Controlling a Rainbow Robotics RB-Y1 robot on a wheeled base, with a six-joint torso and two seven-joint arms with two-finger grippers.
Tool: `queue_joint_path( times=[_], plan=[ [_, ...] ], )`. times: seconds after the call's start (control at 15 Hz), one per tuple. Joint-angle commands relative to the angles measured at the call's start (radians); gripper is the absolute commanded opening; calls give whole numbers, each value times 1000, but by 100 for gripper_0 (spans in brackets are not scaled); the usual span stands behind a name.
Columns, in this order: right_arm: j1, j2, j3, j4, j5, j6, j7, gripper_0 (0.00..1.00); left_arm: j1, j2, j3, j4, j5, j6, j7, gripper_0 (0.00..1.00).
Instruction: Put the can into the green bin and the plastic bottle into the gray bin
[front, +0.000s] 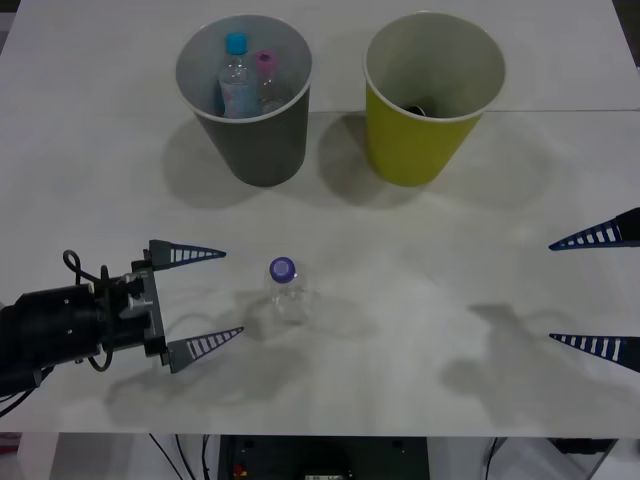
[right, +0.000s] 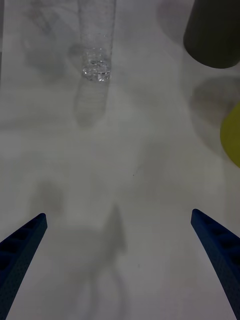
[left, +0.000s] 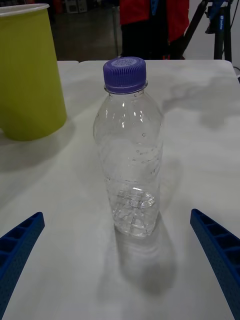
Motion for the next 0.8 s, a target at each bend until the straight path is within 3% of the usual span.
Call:
queue_joint_path(
  times=[0.07,0.53,0.8],
  plan=[
    [0,0,0,0,0,0,0,100,-30,-37,-40,18,-19,38,19,100],
    [0,0,0,0,0,0,0,100,-70,-141,-107,43,-43,114,34,100],
    [0,0,0,0,0,0,0,100,-90,-161,-150,43,-63,150,40,100]
  ],
)
